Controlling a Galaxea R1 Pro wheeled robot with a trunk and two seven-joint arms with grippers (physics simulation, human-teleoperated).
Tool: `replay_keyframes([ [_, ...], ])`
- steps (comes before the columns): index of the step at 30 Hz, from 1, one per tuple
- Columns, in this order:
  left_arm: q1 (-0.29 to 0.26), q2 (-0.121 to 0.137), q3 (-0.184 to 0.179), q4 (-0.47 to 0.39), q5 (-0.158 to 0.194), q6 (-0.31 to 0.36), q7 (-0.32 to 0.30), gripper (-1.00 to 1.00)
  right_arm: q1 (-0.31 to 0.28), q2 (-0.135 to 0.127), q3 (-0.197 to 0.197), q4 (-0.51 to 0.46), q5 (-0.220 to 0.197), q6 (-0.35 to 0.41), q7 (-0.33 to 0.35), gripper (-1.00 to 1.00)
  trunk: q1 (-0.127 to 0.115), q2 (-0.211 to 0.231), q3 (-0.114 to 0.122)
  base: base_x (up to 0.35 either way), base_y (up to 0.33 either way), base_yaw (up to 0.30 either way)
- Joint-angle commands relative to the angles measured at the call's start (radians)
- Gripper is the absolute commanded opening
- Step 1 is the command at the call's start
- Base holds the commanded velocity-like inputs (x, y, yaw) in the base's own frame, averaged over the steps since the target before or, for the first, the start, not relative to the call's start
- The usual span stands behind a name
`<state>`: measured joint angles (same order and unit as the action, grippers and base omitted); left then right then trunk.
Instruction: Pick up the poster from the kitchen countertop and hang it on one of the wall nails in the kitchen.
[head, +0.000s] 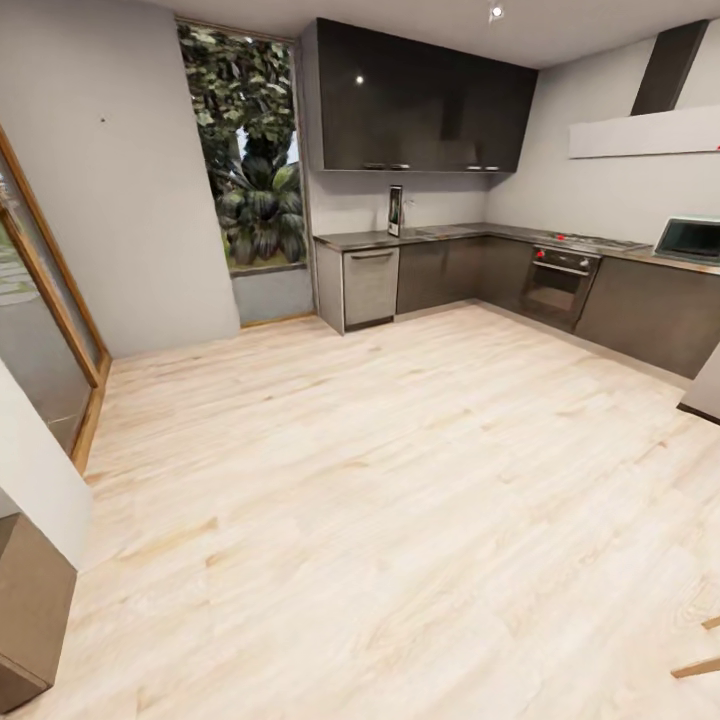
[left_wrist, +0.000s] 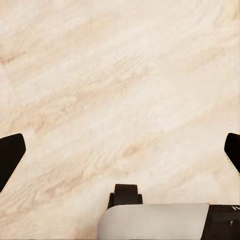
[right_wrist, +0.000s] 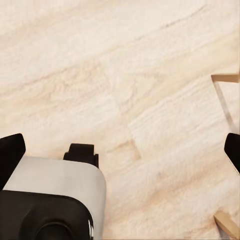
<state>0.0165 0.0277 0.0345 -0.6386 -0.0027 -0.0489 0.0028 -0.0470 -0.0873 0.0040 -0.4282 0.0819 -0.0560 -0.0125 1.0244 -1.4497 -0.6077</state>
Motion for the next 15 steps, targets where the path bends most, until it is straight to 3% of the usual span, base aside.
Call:
replay_keyframes([
  [1, 0.001, 0.0, 0.001, -0.001, 0.0, -0.002, 0.0, 1.0, -0.001, 0.0, 0.0, 0.0, 0.009, -0.002, -0.001, 1.0, 0.001, 0.0, -0.001, 0.337, 0.004, 0.0],
  [8, 0.001, 0.0, 0.001, -0.001, 0.0, -0.002, 0.0, 1.0, -0.001, 0.0, 0.001, 0.001, 0.009, -0.003, -0.001, 1.0, 0.001, 0.0, -0.001, 0.337, 0.001, -0.022],
  [15, 0.0, 0.0, 0.001, -0.001, 0.0, -0.002, 0.0, 1.0, -0.001, 0.0, 0.001, 0.001, 0.009, -0.003, -0.001, 1.0, 0.001, 0.0, -0.001, 0.337, 0.0, -0.211],
])
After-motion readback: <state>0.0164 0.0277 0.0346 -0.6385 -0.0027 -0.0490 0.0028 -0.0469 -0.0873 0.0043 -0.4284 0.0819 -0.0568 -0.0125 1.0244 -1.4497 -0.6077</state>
